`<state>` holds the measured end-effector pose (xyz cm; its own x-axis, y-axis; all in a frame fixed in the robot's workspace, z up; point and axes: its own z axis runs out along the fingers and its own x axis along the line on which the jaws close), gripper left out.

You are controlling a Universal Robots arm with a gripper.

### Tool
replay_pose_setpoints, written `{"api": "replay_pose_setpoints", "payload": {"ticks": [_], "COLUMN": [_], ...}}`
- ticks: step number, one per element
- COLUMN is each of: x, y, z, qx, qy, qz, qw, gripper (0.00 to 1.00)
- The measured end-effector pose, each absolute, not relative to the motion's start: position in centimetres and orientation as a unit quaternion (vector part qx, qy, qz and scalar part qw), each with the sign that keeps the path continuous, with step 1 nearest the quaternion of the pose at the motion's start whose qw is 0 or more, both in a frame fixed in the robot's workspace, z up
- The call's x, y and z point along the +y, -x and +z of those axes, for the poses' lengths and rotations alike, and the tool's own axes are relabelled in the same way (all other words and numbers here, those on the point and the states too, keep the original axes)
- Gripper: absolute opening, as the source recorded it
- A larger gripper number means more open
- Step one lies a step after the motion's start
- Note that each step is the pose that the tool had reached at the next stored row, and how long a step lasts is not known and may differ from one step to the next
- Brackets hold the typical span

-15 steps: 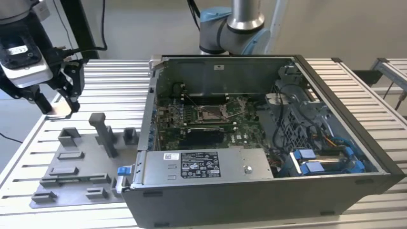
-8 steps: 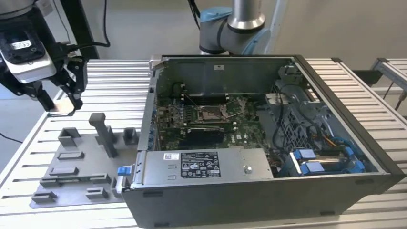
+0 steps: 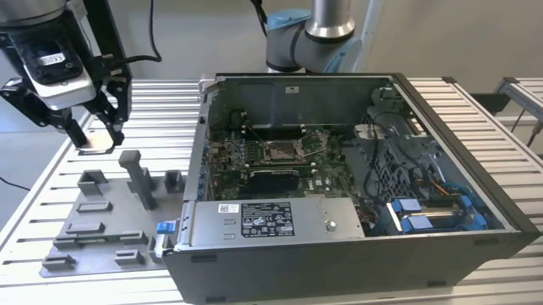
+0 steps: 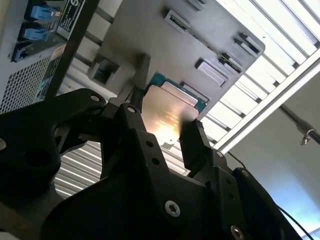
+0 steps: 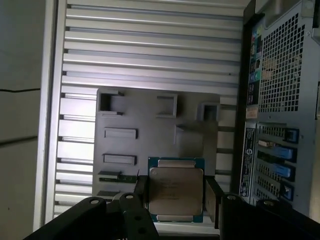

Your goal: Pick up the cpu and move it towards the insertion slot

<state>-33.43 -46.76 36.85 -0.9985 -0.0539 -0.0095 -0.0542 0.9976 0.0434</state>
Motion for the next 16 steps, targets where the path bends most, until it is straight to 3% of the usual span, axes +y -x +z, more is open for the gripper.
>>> {"api": "replay_pose_setpoints", "payload": {"ticks": [16], "x": [-46.8], "y": [28.8], "z": [36.8], "qx": [0.999], "qy": [0.027], "qz": [0.022], "qw": [0.004], "gripper": [0.00]}}
